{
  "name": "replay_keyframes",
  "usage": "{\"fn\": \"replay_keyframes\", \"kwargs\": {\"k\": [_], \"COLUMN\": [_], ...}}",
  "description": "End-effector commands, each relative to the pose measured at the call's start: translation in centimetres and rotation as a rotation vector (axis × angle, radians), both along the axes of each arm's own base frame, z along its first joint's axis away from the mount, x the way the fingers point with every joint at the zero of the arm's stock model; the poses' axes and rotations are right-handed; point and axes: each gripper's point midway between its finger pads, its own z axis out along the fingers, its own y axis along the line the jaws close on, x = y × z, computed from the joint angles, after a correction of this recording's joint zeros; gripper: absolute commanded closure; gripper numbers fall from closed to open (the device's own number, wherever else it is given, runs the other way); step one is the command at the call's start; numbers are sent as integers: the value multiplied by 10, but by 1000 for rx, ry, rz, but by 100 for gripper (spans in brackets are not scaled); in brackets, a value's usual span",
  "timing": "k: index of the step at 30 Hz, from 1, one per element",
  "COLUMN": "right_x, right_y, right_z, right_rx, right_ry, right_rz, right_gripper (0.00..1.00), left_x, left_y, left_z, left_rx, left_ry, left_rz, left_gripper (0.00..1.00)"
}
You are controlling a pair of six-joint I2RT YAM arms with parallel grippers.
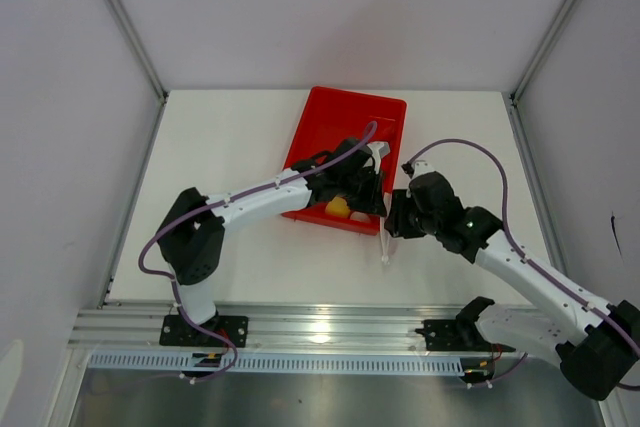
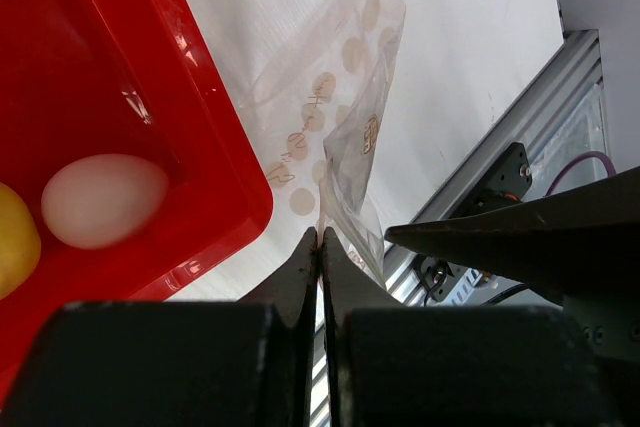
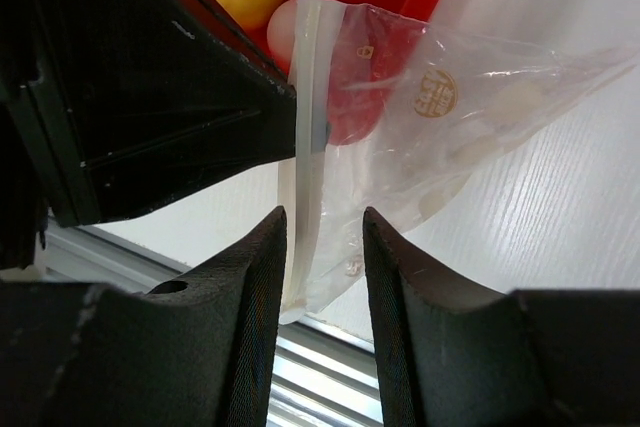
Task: Place the food in the zip-top bag and seal the zipper
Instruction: Open the zipper of the food storage bag at the center of the board.
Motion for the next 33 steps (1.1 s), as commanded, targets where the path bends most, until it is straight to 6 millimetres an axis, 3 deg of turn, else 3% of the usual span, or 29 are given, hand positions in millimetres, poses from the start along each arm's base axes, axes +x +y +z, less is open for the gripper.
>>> {"fn": "replay_keyframes", "kwargs": {"k": [1,8,11,12,15,26,30,33], "right_x": [11,12,14,14,15,12,11,12], "right_y": [1,-6,-15,-17,-26,-63,-66,-59], "right_z": [4,-8,-7,-5,2,62,67,56], "right_rx": [-14,-101,-153,-157,-166,-127,-127,-137], "right_ry": [-40,-27,-41,-46,-72,-208,-217,-193], "right_rz": [-46,-85,-124,-135,-168,-333,-336,-307], "right_gripper": [60,65,76,87,100,100,100,100], "left_x": [0,-1,-2,-2,-6,-21,-32,-33], "left_y": [-3,-3,-2,-2,-6,-10,-14,-11], "left_z": [27,27,28,28,31,18,21,15], "left_rx": [-62,-64,-65,-66,-90,-105,-119,-98], "left_ry": [-30,-27,-27,-27,-24,13,10,3], "left_rz": [-10,-15,-20,-22,-52,-111,-153,-142], "left_gripper": [99,99,99,99,99,99,99,100]}}
